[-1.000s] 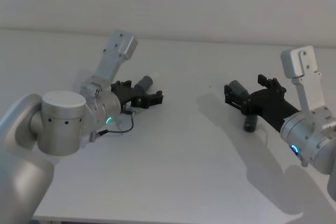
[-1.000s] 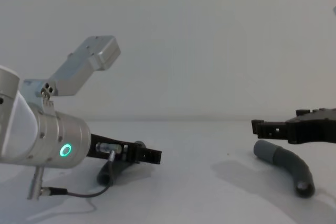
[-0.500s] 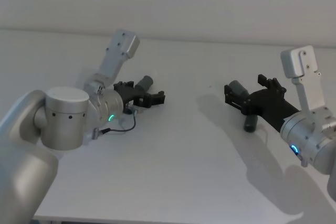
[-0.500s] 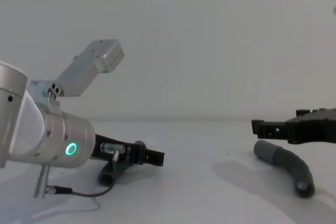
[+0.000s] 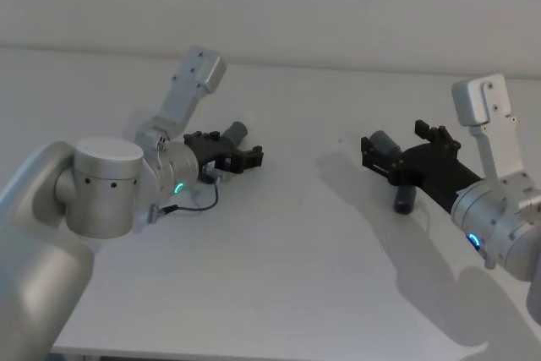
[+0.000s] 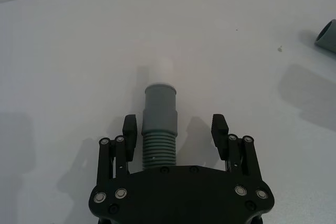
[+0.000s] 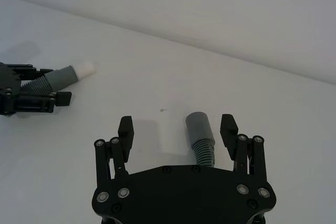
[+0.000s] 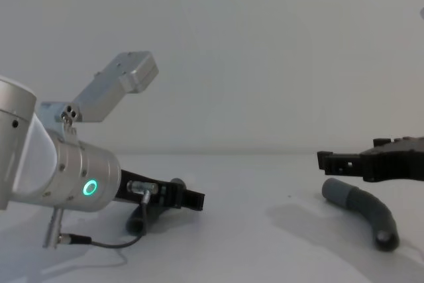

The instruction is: Use both hands to pick up one end of the pipe from the table, align the ends, and insert them.

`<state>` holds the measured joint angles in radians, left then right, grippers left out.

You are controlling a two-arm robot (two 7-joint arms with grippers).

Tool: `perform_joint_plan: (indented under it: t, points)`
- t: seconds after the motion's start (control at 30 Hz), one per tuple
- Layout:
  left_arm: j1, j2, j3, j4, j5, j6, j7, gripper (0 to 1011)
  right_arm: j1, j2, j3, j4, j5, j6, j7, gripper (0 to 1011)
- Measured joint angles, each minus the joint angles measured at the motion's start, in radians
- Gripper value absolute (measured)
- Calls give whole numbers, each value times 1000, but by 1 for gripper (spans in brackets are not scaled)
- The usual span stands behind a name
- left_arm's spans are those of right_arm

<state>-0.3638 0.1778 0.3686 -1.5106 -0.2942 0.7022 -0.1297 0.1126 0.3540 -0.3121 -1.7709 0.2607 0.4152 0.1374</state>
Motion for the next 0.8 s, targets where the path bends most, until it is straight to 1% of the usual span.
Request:
perform_joint_plan:
  t: [0.8]
  points:
    - [-5,1,5,8,4,-4,-13,717,0,0,0,0,0,0,0,1003]
